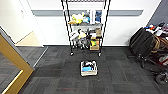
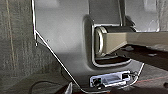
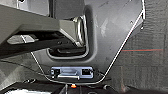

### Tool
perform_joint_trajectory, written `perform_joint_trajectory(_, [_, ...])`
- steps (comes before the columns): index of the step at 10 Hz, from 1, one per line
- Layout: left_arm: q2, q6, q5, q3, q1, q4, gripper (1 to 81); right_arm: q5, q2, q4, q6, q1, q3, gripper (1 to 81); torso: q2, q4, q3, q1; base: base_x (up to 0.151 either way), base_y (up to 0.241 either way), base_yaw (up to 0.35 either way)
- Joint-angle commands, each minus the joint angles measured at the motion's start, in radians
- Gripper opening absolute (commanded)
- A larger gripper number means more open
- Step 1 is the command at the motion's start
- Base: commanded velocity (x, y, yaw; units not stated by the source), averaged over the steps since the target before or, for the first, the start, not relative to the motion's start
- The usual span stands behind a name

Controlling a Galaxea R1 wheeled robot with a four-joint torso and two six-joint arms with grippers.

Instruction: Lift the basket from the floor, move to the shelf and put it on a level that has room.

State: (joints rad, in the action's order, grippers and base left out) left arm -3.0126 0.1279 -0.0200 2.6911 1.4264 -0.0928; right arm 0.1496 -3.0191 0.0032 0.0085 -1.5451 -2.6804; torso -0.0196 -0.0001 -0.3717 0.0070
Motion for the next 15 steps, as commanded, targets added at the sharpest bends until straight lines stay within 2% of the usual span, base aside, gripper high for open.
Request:
perform_joint_trajectory(1, [0.001, 0.006, 0.074, -0.002, -0.019, 0.001, 81.1, -0.062, -0.003, 0.012, 0.004, -0.001, 0.005, 81.1, 0.000, 0.000, 0.000, 0.000, 0.093, 0.000, 0.000])
perform_joint_trajectory(7, [0.004, 0.006, 0.075, -0.002, -0.017, 0.001, 81.1, -0.067, -0.005, 0.012, 0.004, -0.001, 0.005, 81.1, 0.001, 0.000, -0.001, 0.000, 0.123, 0.000, 0.000])
perform_joint_trajectory(15, [0.003, 0.004, 0.075, -0.002, -0.017, 0.004, 81.1, -0.061, -0.003, 0.034, 0.002, -0.002, -0.002, 81.1, 0.002, 0.000, -0.001, 0.000, 0.153, 0.000, 0.000])
